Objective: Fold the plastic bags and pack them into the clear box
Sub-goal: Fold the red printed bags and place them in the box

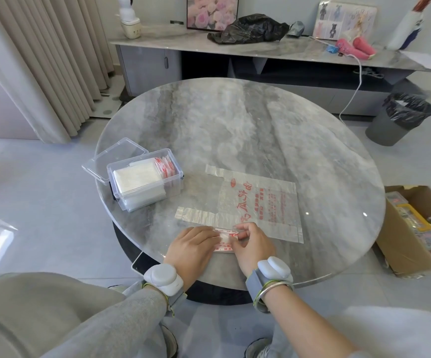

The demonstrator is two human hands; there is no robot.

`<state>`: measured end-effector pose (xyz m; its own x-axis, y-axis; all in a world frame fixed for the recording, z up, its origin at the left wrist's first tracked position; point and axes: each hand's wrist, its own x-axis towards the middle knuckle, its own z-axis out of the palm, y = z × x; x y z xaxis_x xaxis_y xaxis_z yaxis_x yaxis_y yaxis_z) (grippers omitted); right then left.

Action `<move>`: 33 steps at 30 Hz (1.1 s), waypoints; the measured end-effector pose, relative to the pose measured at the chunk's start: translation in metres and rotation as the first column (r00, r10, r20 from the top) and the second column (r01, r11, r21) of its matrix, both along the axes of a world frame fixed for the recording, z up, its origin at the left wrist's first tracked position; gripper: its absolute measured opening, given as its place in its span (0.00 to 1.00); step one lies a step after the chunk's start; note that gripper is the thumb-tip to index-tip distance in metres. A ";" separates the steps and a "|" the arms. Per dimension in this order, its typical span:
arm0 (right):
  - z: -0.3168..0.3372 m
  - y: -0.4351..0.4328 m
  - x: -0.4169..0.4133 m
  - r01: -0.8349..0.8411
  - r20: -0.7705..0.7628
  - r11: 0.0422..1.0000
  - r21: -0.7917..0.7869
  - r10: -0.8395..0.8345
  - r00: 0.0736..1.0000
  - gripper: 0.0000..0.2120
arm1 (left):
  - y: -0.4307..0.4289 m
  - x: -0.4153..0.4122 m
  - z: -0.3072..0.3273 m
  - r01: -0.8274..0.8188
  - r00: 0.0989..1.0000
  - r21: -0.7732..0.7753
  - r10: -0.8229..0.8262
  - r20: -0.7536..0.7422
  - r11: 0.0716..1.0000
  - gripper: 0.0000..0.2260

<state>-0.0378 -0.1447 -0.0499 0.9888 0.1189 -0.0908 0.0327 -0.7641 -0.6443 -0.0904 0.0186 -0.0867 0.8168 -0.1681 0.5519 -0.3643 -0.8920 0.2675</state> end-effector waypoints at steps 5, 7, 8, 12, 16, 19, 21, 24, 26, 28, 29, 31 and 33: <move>0.002 -0.001 -0.001 -0.006 0.003 1.000 0.003 0.006 1.000 0.11 | 0.000 0.003 0.003 -0.010 0.999 -0.011 0.009 -0.044 1.000 0.11; 0.007 -0.003 -0.003 -0.035 0.022 0.998 -0.045 0.036 0.999 0.12 | 0.000 0.003 0.003 -0.008 0.998 -0.016 0.007 -0.069 1.000 0.12; 0.009 -0.004 -0.003 -0.069 0.048 0.990 -0.124 0.076 0.996 0.13 | 0.001 0.003 0.003 -0.005 0.996 -0.020 0.003 -0.089 1.000 0.12; 0.017 -0.007 -0.008 -0.133 0.091 0.913 -0.386 0.182 0.979 0.18 | 0.001 0.003 0.003 -0.005 0.991 -0.040 0.000 -0.137 0.999 0.12; 0.022 -0.002 -0.002 0.076 -0.118 0.997 0.020 -0.074 0.990 0.15 | 0.000 0.003 0.003 -0.013 0.986 -0.068 0.002 -0.166 0.998 0.12; 0.023 0.000 0.009 0.348 -0.393 0.882 0.319 -0.210 0.895 0.11 | -0.001 0.002 0.003 -0.030 0.984 -0.071 0.017 -0.178 0.997 0.12; 0.025 -0.001 0.015 0.504 -0.550 0.754 0.422 -0.229 0.803 0.12 | -0.001 0.002 0.003 -0.034 0.983 -0.072 0.021 -0.181 0.997 0.12; 0.029 -0.003 0.018 0.578 -0.638 0.671 0.464 -0.200 0.744 0.12 | -0.001 0.002 0.003 -0.036 0.984 -0.077 0.022 -0.177 0.996 0.12; 0.032 -0.003 0.017 0.593 -0.644 0.639 0.491 -0.192 0.740 0.11 | -0.001 0.002 0.003 -0.033 0.985 -0.078 0.019 -0.172 0.996 0.12; 0.035 -0.002 0.016 0.604 -0.653 0.617 0.505 -0.184 0.735 0.10 | -0.002 0.003 0.003 -0.029 0.986 -0.074 0.017 -0.165 0.997 0.12; 0.035 -0.002 0.016 0.605 -0.665 0.614 0.506 -0.168 0.727 0.11 | -0.002 0.003 0.003 -0.030 0.986 -0.072 0.018 -0.164 0.997 0.12; 0.036 -0.001 0.014 0.593 -0.681 0.642 0.487 -0.146 0.718 0.13 | -0.001 0.002 0.003 -0.034 0.987 -0.068 0.022 -0.162 0.997 0.12; 0.034 0.001 0.012 0.545 -0.663 0.711 0.443 -0.149 0.733 0.14 | -0.001 0.003 0.003 -0.035 0.988 -0.062 0.025 -0.155 0.997 0.12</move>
